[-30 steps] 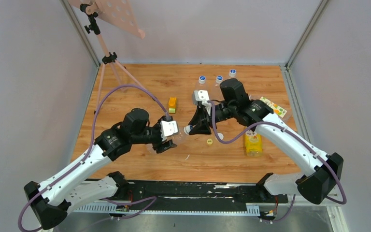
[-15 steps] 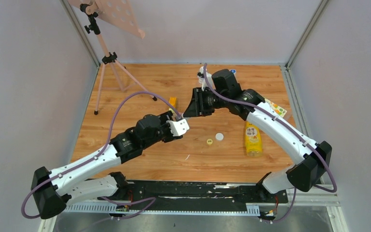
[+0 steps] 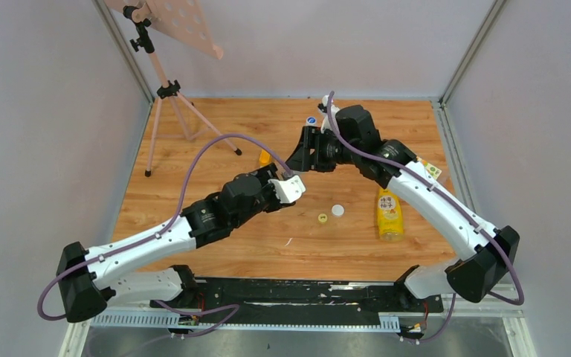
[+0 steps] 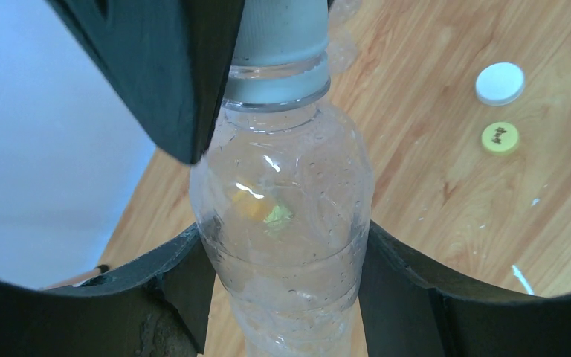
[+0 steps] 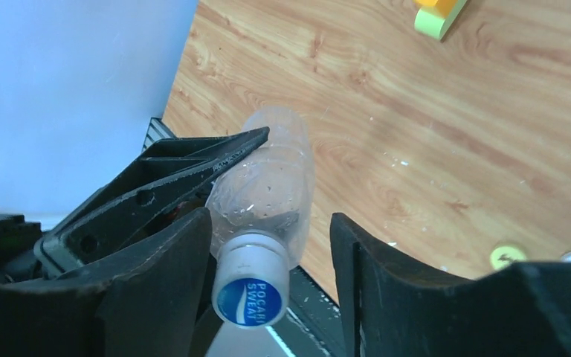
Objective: Screw on the bottle caps
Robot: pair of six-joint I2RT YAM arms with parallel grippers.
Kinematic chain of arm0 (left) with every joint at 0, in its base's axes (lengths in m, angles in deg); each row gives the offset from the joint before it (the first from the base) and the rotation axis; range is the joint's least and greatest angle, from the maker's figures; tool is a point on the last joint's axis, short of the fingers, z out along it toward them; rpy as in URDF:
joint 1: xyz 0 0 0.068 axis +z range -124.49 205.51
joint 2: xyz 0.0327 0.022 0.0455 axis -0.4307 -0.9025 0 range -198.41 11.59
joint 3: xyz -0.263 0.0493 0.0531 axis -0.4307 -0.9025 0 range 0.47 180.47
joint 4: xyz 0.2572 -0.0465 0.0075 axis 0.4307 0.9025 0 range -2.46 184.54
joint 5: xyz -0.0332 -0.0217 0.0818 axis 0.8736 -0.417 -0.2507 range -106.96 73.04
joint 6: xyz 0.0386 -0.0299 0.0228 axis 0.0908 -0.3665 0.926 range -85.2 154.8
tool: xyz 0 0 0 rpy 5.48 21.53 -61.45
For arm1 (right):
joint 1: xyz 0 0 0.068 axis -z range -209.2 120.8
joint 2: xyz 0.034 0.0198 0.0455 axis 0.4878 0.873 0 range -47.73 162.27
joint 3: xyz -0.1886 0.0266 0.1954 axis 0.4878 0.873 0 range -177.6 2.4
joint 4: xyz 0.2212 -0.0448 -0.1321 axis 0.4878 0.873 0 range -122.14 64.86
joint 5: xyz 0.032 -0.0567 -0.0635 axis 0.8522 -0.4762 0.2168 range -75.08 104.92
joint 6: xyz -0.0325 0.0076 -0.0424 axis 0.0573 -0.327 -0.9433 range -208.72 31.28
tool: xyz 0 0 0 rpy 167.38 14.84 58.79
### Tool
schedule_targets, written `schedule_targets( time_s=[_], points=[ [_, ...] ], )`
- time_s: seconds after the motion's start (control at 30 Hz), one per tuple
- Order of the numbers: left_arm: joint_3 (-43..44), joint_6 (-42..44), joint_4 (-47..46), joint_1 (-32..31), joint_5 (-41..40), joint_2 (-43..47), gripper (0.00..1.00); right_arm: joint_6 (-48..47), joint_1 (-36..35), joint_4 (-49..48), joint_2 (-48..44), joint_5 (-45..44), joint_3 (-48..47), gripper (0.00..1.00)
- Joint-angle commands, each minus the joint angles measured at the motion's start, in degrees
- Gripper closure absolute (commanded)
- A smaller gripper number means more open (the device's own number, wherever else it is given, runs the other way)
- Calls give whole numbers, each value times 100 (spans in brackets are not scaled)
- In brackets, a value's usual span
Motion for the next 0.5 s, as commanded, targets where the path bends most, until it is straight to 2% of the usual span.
schedule_targets(
  time_s=[0.0, 0.13, 0.27, 0.47],
  points=[
    [271, -659, 427, 228, 629, 56, 62, -1002, 312, -392, -372, 510, 8, 37],
    [351, -849, 1106, 792, 1656, 34, 62, -1656, 590, -405, -617, 1194, 7, 35],
    [482, -759, 1507, 1086, 2665, -8, 62, -2557, 656, -441, -902, 1787, 44, 35],
    [701, -566, 1759, 1389, 4333, 96, 62, -4308, 649, -561, -1483, 2861, 751, 38]
  ],
)
